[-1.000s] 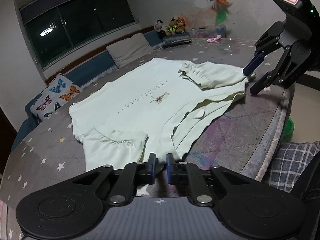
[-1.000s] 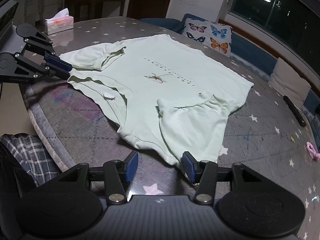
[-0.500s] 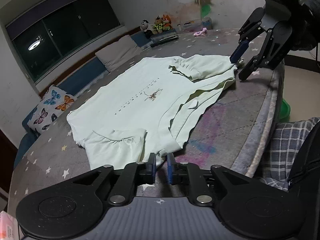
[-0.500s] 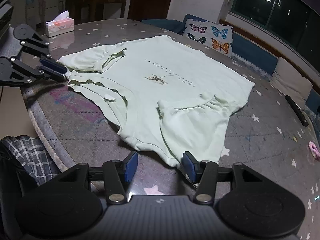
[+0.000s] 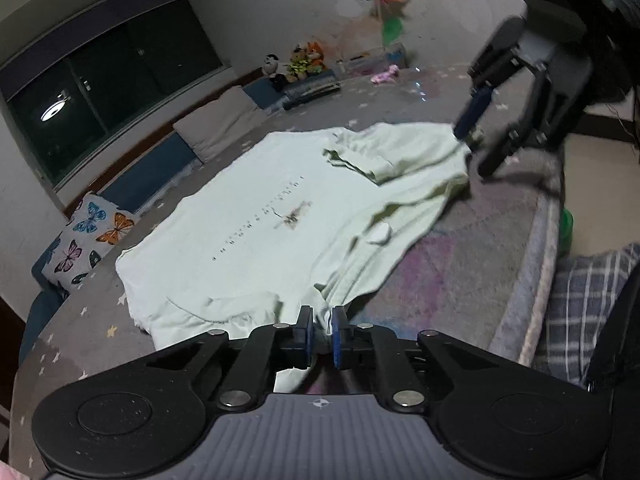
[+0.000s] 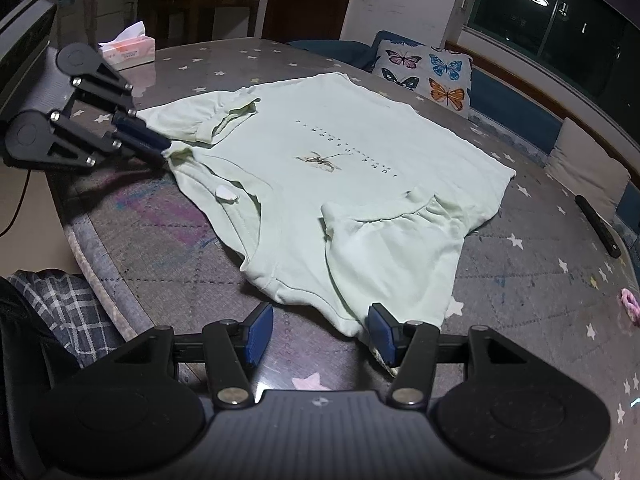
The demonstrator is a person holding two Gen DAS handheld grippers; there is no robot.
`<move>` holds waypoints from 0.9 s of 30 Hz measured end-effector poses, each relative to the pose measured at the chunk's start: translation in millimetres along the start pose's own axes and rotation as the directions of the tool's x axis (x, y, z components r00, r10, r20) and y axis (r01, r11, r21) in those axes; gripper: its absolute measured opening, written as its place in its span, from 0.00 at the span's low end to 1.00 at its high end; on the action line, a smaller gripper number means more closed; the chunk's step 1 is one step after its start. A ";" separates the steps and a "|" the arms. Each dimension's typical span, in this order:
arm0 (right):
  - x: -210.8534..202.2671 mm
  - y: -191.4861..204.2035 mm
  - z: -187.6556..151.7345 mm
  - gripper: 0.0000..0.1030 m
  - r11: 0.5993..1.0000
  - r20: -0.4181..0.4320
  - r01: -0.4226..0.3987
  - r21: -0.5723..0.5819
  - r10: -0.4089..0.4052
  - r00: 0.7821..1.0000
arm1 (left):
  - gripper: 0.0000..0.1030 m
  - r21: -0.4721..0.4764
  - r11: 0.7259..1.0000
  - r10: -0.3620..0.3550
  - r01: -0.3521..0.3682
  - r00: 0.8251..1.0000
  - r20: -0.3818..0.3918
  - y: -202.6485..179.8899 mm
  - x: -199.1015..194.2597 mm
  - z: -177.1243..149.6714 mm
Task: Fold clothes
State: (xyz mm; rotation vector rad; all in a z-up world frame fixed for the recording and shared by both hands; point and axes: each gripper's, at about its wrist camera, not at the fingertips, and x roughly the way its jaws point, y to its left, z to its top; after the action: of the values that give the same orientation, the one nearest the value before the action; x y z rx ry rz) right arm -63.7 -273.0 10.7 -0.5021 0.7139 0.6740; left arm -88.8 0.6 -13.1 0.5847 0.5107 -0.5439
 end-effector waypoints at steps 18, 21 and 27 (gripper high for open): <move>7.7 -14.6 -7.4 0.45 1.000 0.054 0.011 0.011 -0.011 0.998 | 0.10 -0.122 0.993 0.005 -0.001 0.999 0.033 45.3 3.0 46.5; 6.6 -21.2 -10.8 0.34 0.999 0.054 0.026 0.034 -0.028 0.998 | 0.10 -0.125 0.992 -0.012 0.014 1.000 0.015 41.0 1.8 41.2; 7.6 -17.1 -11.2 0.12 0.998 0.064 0.063 0.012 -0.064 0.996 | 0.13 -0.115 0.993 -0.021 0.020 1.000 -0.008 27.1 -3.1 29.8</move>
State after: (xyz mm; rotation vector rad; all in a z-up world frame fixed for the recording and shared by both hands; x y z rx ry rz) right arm -52.0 -288.6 1.0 -0.4903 0.6383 0.6241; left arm -66.2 2.0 20.2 0.4724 0.5535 -0.5279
